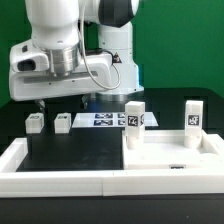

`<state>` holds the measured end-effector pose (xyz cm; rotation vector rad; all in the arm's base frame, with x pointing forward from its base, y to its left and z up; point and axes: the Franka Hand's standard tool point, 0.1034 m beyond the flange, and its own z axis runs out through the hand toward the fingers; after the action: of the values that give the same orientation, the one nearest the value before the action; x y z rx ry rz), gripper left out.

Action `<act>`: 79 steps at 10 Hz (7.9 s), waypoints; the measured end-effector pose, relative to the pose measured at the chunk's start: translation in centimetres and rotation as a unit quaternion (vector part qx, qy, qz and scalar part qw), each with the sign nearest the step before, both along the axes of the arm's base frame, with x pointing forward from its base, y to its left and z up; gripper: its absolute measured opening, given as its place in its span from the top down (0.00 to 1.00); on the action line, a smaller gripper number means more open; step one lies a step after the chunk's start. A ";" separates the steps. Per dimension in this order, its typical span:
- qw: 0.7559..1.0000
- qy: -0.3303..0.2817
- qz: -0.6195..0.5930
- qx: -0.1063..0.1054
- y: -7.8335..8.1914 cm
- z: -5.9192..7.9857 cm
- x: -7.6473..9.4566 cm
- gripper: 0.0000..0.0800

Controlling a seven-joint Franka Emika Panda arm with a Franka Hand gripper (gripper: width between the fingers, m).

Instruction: Assemble square table

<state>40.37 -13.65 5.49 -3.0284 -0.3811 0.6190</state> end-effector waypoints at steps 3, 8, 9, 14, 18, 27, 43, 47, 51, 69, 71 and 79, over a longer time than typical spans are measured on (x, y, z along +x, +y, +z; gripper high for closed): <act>0.998 0.006 0.063 0.013 -1.4 -0.6 -0.4 0.19; 0.997 0.014 0.069 0.018 -1.4 -0.8 -0.5 0.19; 0.997 0.030 0.065 0.014 -1.2 -0.8 -0.8 0.19; 0.994 0.063 -0.024 -0.087 -1.1 -2.0 -1.0 0.19; 0.991 0.060 -0.060 -0.103 -0.9 -2.1 -1.0 0.19; 0.956 0.259 -0.062 -0.124 -1.1 -1.9 -2.6 0.19; 0.956 0.259 -0.060 -0.124 -1.1 -4.5 -4.9 0.19; 0.948 0.274 -0.077 -0.144 -0.8 -4.9 -5.8 0.19; 0.947 0.277 -0.078 -0.145 -0.8 -4.9 -5.9 0.51; 0.977 0.147 -0.066 -0.141 -0.2 1.4 0.9 0.64; 0.984 0.104 -0.083 -0.122 0.2 3.8 2.8 0.64; 0.977 -0.141 -0.141 -0.073 2.7 5.5 4.9 0.64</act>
Offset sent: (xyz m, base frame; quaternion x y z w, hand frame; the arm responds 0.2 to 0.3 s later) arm 0.0011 -0.0251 -0.0043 -0.0371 0.0003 0.0138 0.9992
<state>45.30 -10.93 10.98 -3.2272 0.0980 0.2070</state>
